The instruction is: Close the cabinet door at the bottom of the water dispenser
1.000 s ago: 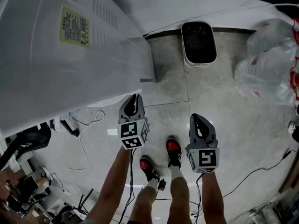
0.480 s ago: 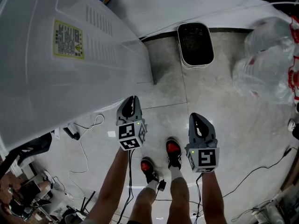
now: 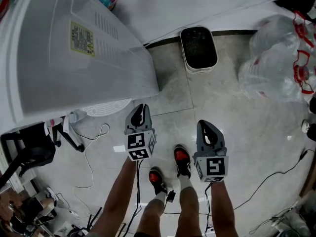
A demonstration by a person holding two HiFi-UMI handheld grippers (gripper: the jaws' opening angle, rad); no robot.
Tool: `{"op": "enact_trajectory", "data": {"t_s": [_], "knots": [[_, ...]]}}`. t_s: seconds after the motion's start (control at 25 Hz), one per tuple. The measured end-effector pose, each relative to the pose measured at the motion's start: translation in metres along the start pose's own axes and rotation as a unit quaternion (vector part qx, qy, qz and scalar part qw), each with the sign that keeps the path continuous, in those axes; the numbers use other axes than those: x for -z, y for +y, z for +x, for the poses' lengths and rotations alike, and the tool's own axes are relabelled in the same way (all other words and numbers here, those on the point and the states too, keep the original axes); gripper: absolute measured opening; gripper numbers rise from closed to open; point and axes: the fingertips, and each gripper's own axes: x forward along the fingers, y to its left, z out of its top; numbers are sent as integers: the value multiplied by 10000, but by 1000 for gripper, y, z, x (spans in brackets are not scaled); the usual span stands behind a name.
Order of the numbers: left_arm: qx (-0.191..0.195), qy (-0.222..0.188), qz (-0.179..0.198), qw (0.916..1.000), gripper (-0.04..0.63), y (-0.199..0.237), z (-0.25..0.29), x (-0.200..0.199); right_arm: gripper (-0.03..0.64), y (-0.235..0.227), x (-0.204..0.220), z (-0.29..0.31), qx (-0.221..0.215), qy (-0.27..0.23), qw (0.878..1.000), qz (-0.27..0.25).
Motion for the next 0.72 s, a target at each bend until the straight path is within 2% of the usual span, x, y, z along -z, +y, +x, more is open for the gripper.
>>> {"op": "enact_trajectory", "data": {"t_s": [0.28,0.52,0.72], "knots": [[236,-201,222,9993,57,-16,-54,-34,15,15,-41,-38,98,-264,9996,-74],[368,-472,299,9978,51,-26,-123,-88,15,41,-101,-78,80,-508,9986,-124],[442,-869,380,9945,44,-30,-178,-144,15,56,-168,-110,0,-832,9960,-324]]}}
